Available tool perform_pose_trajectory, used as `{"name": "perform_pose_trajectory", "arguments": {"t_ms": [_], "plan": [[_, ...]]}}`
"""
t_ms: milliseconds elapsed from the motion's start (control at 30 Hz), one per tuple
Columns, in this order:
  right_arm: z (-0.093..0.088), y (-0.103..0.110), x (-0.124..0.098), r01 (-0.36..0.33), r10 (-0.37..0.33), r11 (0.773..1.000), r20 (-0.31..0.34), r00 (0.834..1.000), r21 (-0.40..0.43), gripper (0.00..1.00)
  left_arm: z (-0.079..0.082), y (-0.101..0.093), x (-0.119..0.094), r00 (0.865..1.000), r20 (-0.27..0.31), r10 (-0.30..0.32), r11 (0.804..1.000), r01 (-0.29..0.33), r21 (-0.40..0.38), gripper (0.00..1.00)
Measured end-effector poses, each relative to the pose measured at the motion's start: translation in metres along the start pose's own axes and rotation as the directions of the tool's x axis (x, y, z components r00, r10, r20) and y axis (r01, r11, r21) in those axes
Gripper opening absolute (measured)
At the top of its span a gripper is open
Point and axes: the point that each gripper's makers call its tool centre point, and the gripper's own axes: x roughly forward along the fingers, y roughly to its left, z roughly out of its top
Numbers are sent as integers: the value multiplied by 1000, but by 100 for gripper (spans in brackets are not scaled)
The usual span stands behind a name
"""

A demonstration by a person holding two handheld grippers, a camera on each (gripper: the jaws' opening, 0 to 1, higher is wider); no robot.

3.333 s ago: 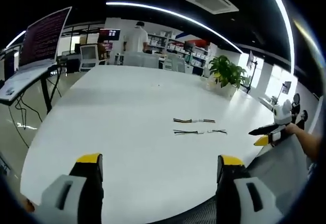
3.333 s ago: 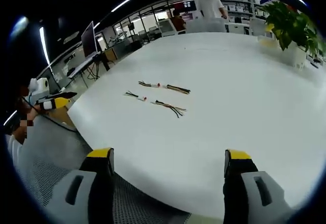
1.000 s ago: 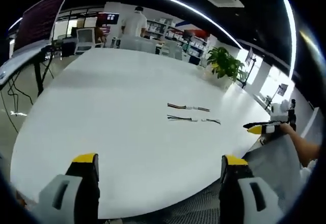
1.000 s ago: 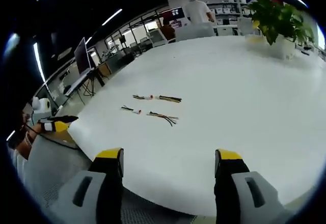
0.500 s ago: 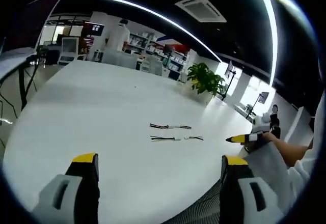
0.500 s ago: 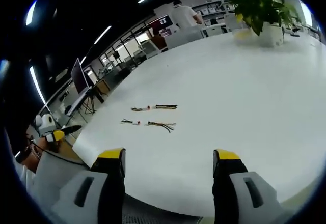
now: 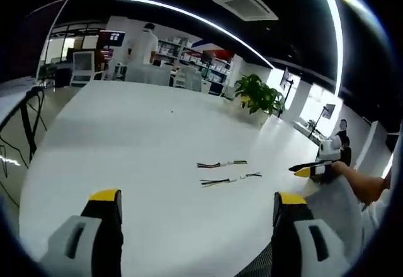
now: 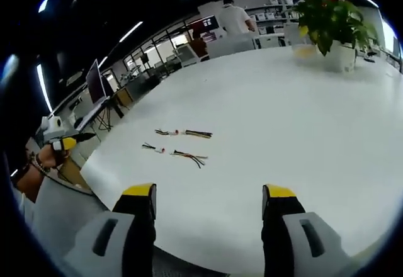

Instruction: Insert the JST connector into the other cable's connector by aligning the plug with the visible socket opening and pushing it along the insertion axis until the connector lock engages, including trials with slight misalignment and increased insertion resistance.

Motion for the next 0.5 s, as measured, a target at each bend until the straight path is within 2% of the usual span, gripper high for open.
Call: {"name": "perform_pose_trajectory", "arguments": {"t_ms": [100,167,300,500], "plan": [[13,-3,0,-3,3,1000,24,1000,-4,65,5,-1,6,1000,-1,-21,1000,21,-2,99],[29,-7,2,6,-5,1000,51,999,-21,64,4,0,12,999,-30,-34,999,35,6,99],[51,-12,6,9,-6,999,84,996,-33,63,9,0,21,998,-45,-53,998,53,15,99],[86,-19,14,-1,10,998,132,991,-67,61,29,-7,37,992,-51,-116,988,121,93,99]]}}
